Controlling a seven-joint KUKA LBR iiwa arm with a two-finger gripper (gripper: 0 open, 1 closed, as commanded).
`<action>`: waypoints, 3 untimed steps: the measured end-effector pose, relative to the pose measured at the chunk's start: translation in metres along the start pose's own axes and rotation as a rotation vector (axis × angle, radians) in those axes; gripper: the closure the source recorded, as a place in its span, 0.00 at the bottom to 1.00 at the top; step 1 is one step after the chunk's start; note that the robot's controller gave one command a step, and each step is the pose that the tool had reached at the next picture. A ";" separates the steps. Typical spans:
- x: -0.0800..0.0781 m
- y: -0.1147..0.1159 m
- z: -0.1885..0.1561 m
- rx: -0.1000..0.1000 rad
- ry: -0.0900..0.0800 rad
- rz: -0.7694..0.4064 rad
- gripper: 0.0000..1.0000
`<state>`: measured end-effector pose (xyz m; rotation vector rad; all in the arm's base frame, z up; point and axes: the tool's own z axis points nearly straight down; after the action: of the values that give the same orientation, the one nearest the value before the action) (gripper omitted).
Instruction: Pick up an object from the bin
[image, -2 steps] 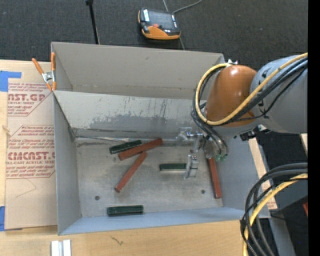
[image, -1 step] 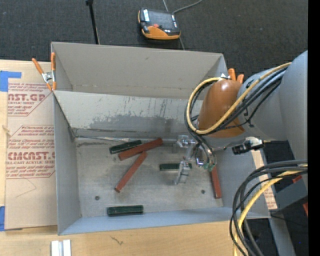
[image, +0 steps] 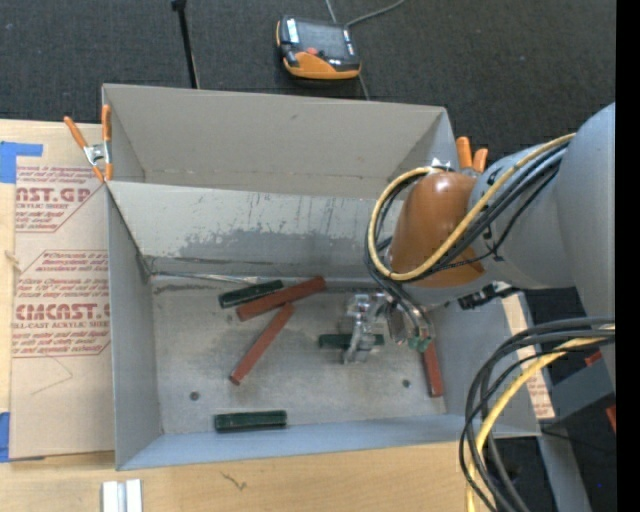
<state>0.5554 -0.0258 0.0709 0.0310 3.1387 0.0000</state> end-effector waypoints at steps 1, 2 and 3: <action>0.000 0.000 0.000 0.000 0.000 0.000 1.00; 0.000 0.000 -0.002 0.000 0.001 0.000 1.00; 0.002 0.000 -0.011 0.000 0.006 0.000 1.00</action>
Offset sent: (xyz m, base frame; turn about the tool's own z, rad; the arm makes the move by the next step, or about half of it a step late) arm 0.0000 -0.0001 0.0262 0.0000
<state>0.5537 -0.0255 0.0818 0.0303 3.1447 0.0004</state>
